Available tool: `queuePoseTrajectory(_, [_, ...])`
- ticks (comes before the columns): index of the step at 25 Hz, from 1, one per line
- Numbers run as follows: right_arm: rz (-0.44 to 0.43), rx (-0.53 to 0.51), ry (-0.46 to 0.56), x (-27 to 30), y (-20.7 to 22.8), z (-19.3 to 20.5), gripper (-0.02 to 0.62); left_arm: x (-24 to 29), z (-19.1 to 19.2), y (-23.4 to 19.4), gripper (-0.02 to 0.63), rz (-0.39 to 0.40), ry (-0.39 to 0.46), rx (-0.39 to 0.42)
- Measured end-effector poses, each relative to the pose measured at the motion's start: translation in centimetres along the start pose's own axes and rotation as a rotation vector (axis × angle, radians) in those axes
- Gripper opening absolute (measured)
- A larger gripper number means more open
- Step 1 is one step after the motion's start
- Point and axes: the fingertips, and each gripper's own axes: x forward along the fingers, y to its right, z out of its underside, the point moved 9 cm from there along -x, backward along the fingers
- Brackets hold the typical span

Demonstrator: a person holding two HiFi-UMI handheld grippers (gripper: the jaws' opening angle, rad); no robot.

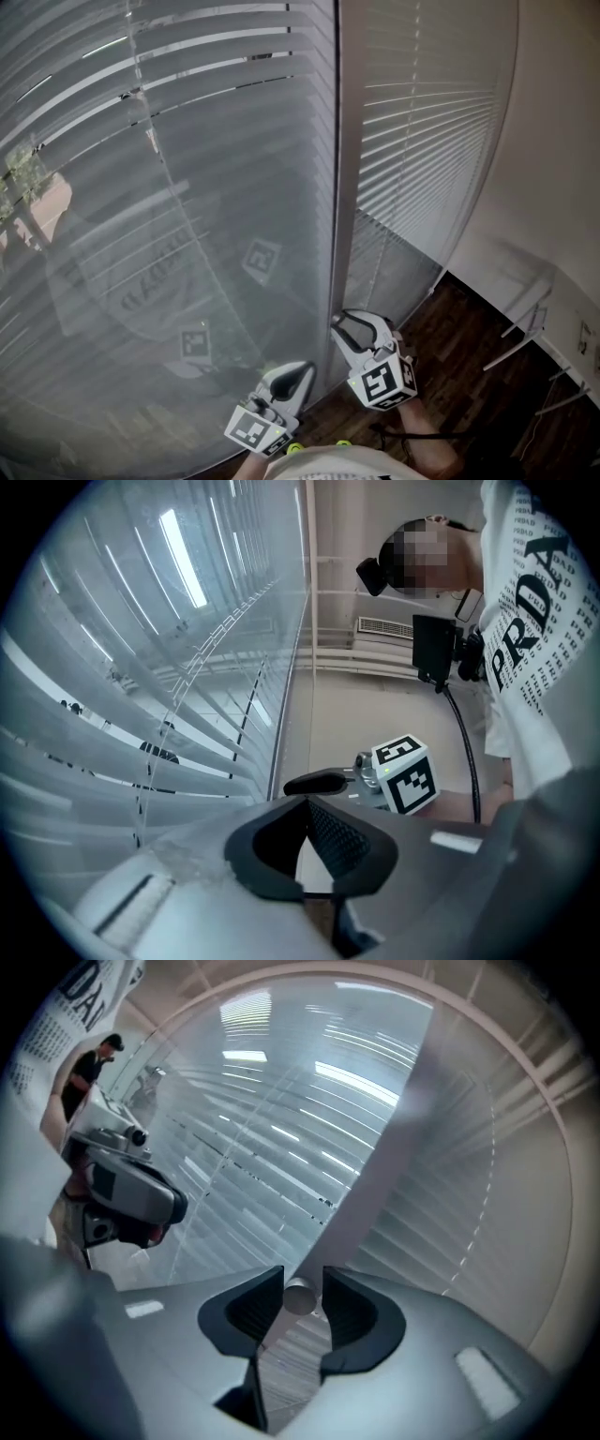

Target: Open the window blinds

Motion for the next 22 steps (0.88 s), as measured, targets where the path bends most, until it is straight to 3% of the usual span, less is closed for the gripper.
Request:
queuePoseTrajectory(6, [-0.007, -0.432, -0.114, 0.1, -1.5, -0.1, 0.178, 0.5, -0.1, -0.2, -0.009, 0.011, -0.007, 0.016])
queuePoseTrajectory(13, [0.06, -0.702, -0.164, 1.3, -2.3, 0.9, 0.168, 0.9, -0.1, -0.1, -0.009, 0.01, 0.003, 0.004])
queuePoseTrajectory(17, [0.082, -0.727, -0.134, 1.5, -2.3, 1.2, 0.146, 0.9, 0.3, -0.3, -0.009, 0.012, -0.018, 0.018])
queuePoseTrajectory(22, [0.082, -0.595, -0.102, 1.5, -2.1, 1.3, 0.132, 1.0, 0.4, -0.4, -0.009, 0.008, -0.022, 0.01])
